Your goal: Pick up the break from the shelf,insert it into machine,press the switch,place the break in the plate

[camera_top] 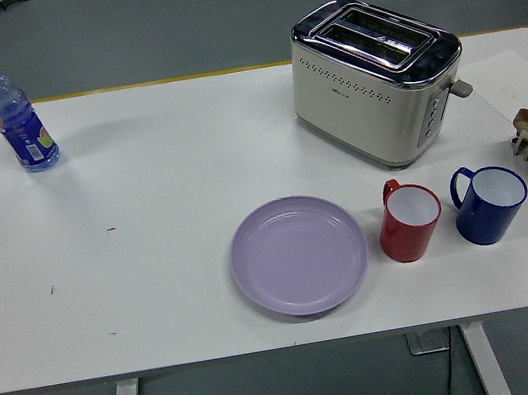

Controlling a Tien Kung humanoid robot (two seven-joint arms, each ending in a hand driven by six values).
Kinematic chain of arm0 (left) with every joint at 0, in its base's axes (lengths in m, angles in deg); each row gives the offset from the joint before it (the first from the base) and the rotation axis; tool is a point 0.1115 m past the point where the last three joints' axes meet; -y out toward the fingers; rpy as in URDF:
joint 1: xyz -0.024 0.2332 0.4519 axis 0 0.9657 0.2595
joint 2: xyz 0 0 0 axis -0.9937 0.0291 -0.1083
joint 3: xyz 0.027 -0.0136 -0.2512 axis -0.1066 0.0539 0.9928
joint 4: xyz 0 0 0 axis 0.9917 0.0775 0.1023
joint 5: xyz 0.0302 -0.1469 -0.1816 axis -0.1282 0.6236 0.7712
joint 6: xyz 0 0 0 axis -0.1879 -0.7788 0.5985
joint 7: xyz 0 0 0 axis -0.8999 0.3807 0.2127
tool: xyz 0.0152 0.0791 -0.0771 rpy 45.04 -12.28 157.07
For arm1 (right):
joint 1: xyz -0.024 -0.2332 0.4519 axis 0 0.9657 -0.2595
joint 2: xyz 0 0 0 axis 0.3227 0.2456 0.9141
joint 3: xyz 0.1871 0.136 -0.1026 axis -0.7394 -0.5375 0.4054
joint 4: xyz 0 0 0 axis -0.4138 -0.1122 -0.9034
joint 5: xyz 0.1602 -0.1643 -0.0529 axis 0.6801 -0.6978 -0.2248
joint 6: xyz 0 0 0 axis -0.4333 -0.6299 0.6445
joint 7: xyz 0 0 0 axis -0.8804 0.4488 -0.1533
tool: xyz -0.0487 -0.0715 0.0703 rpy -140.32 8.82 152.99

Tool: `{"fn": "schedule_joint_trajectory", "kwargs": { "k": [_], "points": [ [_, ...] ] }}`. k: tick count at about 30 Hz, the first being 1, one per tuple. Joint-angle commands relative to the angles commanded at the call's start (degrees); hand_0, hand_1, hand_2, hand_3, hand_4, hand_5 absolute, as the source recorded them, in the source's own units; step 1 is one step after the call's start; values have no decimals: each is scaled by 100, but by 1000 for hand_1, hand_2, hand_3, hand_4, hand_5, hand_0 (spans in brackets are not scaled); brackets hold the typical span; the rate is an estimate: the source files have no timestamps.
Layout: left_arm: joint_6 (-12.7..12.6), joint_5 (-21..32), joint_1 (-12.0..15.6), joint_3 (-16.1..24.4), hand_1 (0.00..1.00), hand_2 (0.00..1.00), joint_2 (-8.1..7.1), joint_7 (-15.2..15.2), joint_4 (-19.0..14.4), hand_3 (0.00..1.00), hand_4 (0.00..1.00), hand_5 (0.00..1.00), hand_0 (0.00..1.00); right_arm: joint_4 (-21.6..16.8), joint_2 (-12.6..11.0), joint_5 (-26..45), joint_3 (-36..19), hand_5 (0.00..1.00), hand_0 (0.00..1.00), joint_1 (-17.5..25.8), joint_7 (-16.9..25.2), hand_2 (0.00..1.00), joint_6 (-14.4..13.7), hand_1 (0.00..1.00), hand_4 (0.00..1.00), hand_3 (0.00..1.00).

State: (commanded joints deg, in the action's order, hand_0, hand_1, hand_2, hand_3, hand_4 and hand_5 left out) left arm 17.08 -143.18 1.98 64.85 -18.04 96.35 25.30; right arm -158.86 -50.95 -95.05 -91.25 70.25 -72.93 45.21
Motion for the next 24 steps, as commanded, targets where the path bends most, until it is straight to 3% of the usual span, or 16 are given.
{"fn": "schedule_joint_trajectory", "kwargs": {
  "k": [24],
  "points": [
    [-11, 119, -58, -51, 617, 665, -8, -11, 0, 610, 432, 885, 654, 1, 25, -28, -52, 173, 719, -41, -3, 719, -27, 680, 596, 668]
  ]
}}
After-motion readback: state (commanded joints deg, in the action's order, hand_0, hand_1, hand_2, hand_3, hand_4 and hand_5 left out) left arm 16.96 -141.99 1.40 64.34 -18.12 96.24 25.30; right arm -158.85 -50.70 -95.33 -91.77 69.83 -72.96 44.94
